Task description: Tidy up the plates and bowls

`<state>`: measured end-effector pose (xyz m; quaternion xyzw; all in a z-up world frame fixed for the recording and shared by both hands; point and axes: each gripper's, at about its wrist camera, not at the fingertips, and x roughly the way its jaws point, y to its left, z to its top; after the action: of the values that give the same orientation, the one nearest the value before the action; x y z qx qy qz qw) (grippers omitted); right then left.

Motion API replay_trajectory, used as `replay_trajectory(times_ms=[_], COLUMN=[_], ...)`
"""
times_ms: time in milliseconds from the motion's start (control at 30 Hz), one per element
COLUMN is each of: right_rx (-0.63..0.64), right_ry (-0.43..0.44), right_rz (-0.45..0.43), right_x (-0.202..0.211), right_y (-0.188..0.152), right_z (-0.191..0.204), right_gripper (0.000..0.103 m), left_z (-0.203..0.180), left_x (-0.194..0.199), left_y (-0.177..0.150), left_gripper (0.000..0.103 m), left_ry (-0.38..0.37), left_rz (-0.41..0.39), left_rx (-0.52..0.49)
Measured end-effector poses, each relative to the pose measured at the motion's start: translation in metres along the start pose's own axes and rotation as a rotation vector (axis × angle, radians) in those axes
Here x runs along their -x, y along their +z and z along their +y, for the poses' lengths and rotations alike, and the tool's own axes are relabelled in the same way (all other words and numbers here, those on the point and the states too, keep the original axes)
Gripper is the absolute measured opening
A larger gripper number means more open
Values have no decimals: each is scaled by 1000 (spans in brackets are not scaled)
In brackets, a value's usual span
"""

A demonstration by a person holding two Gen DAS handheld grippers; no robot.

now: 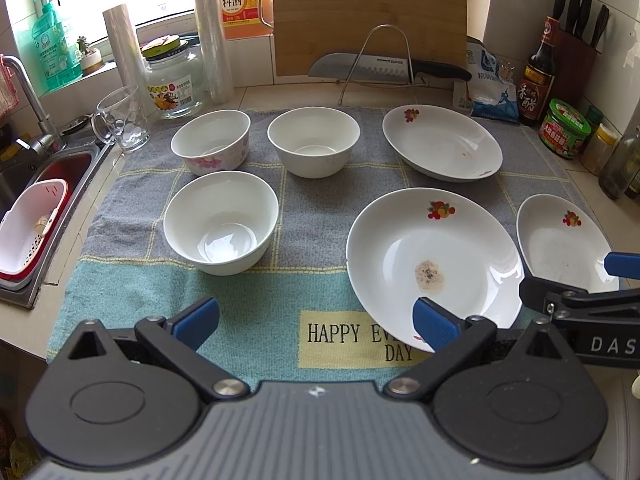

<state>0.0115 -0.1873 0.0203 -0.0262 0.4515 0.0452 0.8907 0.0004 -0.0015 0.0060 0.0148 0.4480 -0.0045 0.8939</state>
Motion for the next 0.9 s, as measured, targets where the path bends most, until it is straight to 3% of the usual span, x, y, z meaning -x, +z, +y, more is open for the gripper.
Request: replay_trajectory(times_ms=[900], right_rx=[2], right_ry=[-2], right_rz=[-4], right_x=[3], right_y=[2], right_z=[-1], right_gripper=[103], left_z=[-1], left_x=[0], left_y=[0], left_gripper=[102], left_ry=[0], left_rz=[-2], left_rx=[0])
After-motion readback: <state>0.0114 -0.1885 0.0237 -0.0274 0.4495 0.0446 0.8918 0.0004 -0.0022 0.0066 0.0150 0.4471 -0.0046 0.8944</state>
